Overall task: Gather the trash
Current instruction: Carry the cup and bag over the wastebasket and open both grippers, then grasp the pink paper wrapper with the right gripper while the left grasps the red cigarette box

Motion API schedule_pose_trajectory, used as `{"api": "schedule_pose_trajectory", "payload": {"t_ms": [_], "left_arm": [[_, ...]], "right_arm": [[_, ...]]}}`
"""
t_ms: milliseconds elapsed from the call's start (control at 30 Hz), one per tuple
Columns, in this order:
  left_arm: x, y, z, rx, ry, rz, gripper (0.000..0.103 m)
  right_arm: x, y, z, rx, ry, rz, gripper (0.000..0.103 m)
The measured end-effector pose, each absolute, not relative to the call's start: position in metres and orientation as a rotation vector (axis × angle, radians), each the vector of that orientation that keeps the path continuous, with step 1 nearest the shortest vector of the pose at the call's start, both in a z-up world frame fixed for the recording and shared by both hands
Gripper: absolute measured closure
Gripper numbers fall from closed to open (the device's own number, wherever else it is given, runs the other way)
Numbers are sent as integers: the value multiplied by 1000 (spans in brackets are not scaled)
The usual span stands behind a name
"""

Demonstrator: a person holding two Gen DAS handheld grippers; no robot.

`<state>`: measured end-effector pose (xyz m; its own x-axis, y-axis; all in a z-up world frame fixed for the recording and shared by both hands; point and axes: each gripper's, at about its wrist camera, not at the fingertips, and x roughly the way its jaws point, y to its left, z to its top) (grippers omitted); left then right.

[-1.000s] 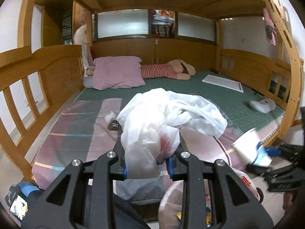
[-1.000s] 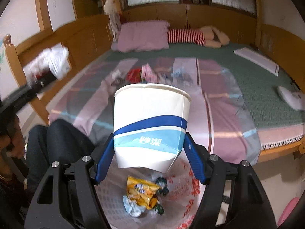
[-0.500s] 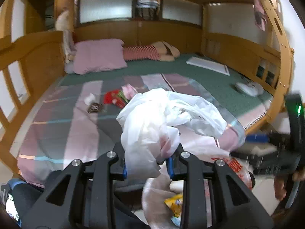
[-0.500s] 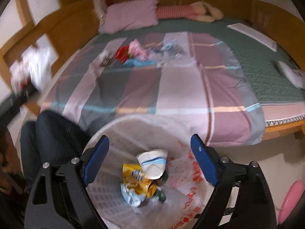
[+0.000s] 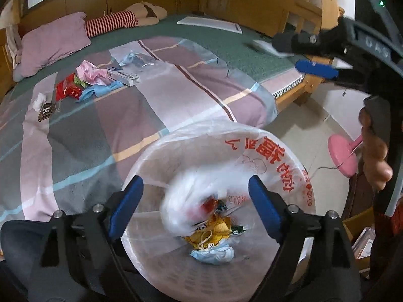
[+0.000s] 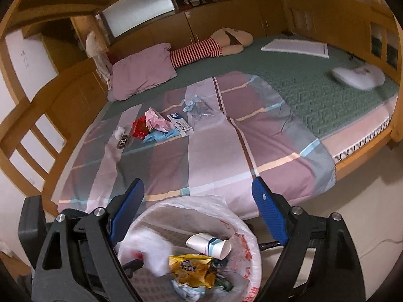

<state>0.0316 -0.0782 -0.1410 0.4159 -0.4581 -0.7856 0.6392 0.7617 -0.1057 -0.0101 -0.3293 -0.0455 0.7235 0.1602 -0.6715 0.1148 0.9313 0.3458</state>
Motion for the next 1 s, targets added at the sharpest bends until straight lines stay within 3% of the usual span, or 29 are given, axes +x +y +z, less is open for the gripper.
{"api": "schedule_pose_trajectory", "payload": {"t_ms": [233,533,1000], "left_arm": [[51,-53,-142,140,923,-550,15],[85,7,-109,122,653,-123,13],[179,38,-112,89,648,-51,12]], "right_arm": [[-1,-316,-47,362,768,41,17],[40,-284,-60,280,806,45,17],[200,-226,-84,217,849,104,17]]}}
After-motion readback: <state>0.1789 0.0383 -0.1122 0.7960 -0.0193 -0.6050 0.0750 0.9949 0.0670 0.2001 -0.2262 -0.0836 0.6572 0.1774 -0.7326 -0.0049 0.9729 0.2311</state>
